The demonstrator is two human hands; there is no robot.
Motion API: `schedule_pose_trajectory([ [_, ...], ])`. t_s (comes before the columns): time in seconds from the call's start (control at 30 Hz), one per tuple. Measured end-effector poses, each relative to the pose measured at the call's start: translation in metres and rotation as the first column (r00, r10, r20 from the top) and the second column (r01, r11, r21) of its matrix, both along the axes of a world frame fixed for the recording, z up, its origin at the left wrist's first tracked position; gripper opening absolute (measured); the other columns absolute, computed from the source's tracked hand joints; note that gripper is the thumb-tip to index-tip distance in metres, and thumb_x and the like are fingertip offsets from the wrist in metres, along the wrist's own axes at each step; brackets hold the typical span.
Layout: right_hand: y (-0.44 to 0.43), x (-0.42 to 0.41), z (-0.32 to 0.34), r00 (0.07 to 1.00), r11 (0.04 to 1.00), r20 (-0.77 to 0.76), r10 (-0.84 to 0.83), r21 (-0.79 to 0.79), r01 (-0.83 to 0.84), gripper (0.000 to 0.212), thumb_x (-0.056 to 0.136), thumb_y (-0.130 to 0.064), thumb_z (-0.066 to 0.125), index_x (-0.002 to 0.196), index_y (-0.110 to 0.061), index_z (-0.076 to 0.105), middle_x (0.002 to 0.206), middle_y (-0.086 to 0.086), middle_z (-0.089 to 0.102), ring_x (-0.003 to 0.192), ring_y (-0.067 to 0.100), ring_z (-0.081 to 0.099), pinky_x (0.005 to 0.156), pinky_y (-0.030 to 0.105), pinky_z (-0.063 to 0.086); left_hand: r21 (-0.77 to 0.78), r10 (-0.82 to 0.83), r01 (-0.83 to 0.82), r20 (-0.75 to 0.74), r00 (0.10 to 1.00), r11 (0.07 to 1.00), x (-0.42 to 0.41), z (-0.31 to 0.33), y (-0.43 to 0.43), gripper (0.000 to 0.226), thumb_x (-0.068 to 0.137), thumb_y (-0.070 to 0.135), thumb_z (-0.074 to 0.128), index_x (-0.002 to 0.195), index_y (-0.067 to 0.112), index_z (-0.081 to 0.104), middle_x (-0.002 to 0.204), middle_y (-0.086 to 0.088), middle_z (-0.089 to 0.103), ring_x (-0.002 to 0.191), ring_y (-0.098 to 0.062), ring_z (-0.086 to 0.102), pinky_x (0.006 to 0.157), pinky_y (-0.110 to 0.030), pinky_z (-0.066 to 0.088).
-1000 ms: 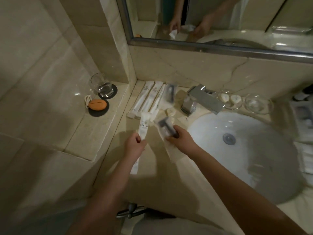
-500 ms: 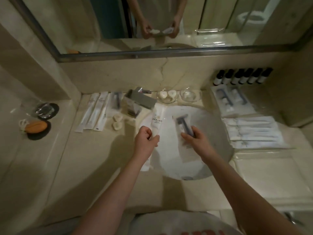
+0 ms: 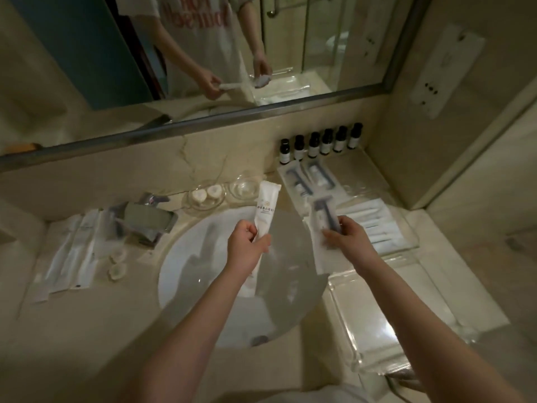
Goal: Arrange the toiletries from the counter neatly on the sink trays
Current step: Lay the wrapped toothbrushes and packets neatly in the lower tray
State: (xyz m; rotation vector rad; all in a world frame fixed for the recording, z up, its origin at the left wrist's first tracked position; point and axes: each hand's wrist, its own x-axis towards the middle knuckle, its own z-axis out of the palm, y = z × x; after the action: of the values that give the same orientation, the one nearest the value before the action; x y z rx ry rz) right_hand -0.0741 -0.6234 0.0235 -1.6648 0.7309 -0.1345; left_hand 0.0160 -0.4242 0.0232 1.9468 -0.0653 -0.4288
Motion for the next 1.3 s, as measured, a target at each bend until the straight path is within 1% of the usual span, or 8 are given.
schedule_pose_trajectory([
  [0.17, -0.061, 0.026, 0.0, 0.998, 0.998, -0.002, -0.058, -0.01, 0.058, 0.013, 0.087, -0.007, 0.06, 0.1, -0.007, 0.059, 0.084, 0.009, 0.06, 0.075, 0.024, 0.058, 0.064, 0.03, 0.049, -0.007, 0.018, -0.018, -0.01, 1.0, 1.0, 0.022, 0.005, -0.043, 0.032, 0.073, 0.009, 0.067, 0.07, 0.021, 0.038, 0.074, -0.013, 0.063, 0.062, -0.025, 0.056, 0.058, -0.039, 0.046],
  [0.37, -0.118, 0.081, -0.01, 0.988, 0.98, -0.051, -0.145, -0.142, 0.136, 0.038, 0.084, -0.018, 0.065, 0.119, -0.01, 0.052, 0.103, 0.008, 0.062, 0.086, 0.026, 0.061, 0.075, 0.038, 0.05, -0.015, -0.001, 0.001, 0.016, 1.0, 1.0, 0.054, 0.006, -0.078, 0.032, 0.069, 0.013, 0.07, 0.07, 0.022, 0.039, 0.074, -0.012, 0.06, 0.065, -0.023, 0.057, 0.062, -0.037, 0.045],
  [0.53, -0.145, 0.124, -0.011, 0.986, 0.966, -0.153, -0.073, -0.256, 0.032, 0.045, 0.086, -0.021, 0.063, 0.128, -0.011, 0.051, 0.107, 0.01, 0.063, 0.091, 0.027, 0.062, 0.078, 0.037, 0.05, 0.003, 0.006, -0.006, 0.032, 0.999, 1.0, 0.072, 0.001, -0.096, 0.031, 0.076, 0.004, 0.067, 0.072, 0.019, 0.039, 0.068, -0.007, 0.059, 0.065, -0.024, 0.057, 0.063, -0.037, 0.045],
  [0.67, -0.149, 0.13, -0.022, 0.955, 0.86, -0.296, -0.022, -0.494, -0.133, 0.041, 0.09, -0.028, 0.057, 0.126, -0.009, 0.052, 0.114, 0.014, 0.064, 0.102, 0.034, 0.06, 0.072, 0.03, 0.041, 0.009, 0.01, -0.011, 0.042, 0.999, 1.0, 0.076, -0.005, -0.099, 0.033, 0.076, 0.004, 0.067, 0.07, 0.019, 0.037, 0.069, -0.011, 0.06, 0.064, -0.023, 0.056, 0.062, -0.035, 0.044],
  [0.93, -0.142, 0.13, -0.032, 0.941, 0.747, -0.334, -0.056, -0.639, -0.183, 0.038, 0.091, -0.04, 0.051, 0.116, -0.012, 0.056, 0.114, 0.017, 0.057, 0.098, 0.037, 0.057, 0.079, 0.04, 0.048, 0.011, 0.017, -0.017, 0.005, 1.0, 1.0, 0.075, -0.014, -0.102, 0.033, 0.075, 0.004, 0.068, 0.071, 0.018, 0.038, 0.07, -0.013, 0.058, 0.064, -0.022, 0.055, 0.06, -0.033, 0.044],
  [1.07, -0.129, 0.122, -0.028, 0.95, 0.594, -0.249, -0.186, -0.799, -0.093, 0.046, 0.089, -0.036, 0.053, 0.126, -0.008, 0.049, 0.124, 0.02, 0.051, 0.112, 0.039, 0.048, 0.088, 0.044, 0.041, 0.006, 0.016, -0.016, 0.001, 1.0, 1.0, 0.074, -0.012, -0.102, 0.034, 0.075, 0.004, 0.068, 0.071, 0.018, 0.037, 0.073, -0.015, 0.058, 0.063, -0.022, 0.054, 0.059, -0.033, 0.043],
  [1.17, -0.102, 0.116, -0.03, 0.994, 0.504, -0.03, 0.11, -0.86, -0.081, 0.049, 0.086, -0.029, 0.056, 0.132, -0.013, 0.048, 0.132, 0.017, 0.051, 0.12, 0.037, 0.048, 0.094, 0.046, 0.043, 0.004, 0.031, -0.031, -0.001, 1.0, 1.0, 0.074, -0.011, -0.098, 0.034, 0.074, 0.004, 0.068, 0.071, 0.018, 0.037, 0.072, -0.016, 0.057, 0.063, -0.022, 0.054, 0.06, -0.032, 0.042],
  [1.3, -0.07, 0.12, -0.039, 0.801, 0.24, -0.319, 0.506, -0.84, -0.486, 0.065, 0.092, -0.043, 0.048, 0.149, -0.028, 0.019, 0.159, 0.003, 0.01, 0.147, 0.025, 0.006, 0.117, 0.048, 0.01, 0.006, 0.063, -0.063, 0.009, 0.998, 0.998, 0.073, -0.009, -0.089, 0.035, 0.075, 0.004, 0.069, 0.07, 0.018, 0.037, 0.069, -0.016, 0.055, 0.061, -0.021, 0.053, 0.06, -0.032, 0.042],
])
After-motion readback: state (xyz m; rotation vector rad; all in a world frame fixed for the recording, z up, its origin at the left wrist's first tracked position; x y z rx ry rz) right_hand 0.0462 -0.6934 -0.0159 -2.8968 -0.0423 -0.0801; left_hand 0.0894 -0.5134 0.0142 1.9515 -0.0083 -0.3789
